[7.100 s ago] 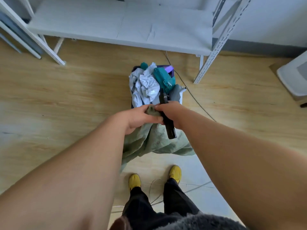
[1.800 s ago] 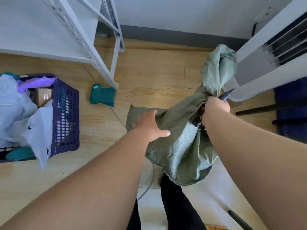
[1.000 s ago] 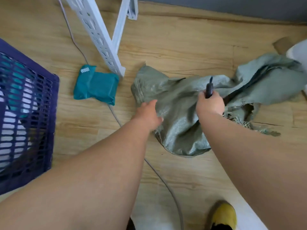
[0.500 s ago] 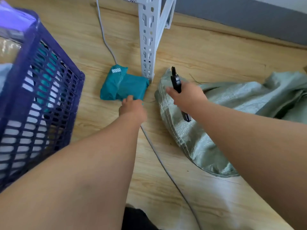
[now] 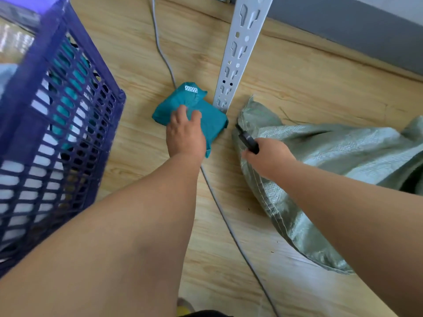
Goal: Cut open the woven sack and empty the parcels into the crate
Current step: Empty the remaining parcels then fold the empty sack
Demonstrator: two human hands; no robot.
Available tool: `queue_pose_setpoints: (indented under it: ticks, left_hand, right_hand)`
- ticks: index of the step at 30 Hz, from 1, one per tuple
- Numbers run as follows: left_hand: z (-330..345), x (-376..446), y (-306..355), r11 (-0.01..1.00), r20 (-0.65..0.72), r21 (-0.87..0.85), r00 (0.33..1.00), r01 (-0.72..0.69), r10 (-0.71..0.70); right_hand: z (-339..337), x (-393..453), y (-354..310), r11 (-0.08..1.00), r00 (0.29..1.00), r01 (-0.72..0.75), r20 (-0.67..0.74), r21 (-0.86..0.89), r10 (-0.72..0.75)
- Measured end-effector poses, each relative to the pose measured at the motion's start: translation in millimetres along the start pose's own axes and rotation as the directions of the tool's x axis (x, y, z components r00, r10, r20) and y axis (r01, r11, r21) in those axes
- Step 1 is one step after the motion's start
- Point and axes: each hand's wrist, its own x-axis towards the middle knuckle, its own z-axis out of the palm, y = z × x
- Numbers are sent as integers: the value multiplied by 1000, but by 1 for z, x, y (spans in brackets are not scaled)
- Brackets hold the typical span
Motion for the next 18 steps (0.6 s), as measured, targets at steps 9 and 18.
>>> queue_pose_setpoints:
  ticks: [9,18]
  left_hand:
    - [-16,26,-23,951,203,-66,937,303,-285]
    - [-1,9,5,160,771,-526,548,835,-325]
  right_hand:
    - [8,1,-21,997,998,51,42,-51,-49]
    - [9,1,-24,972,994,15,98,236,-39]
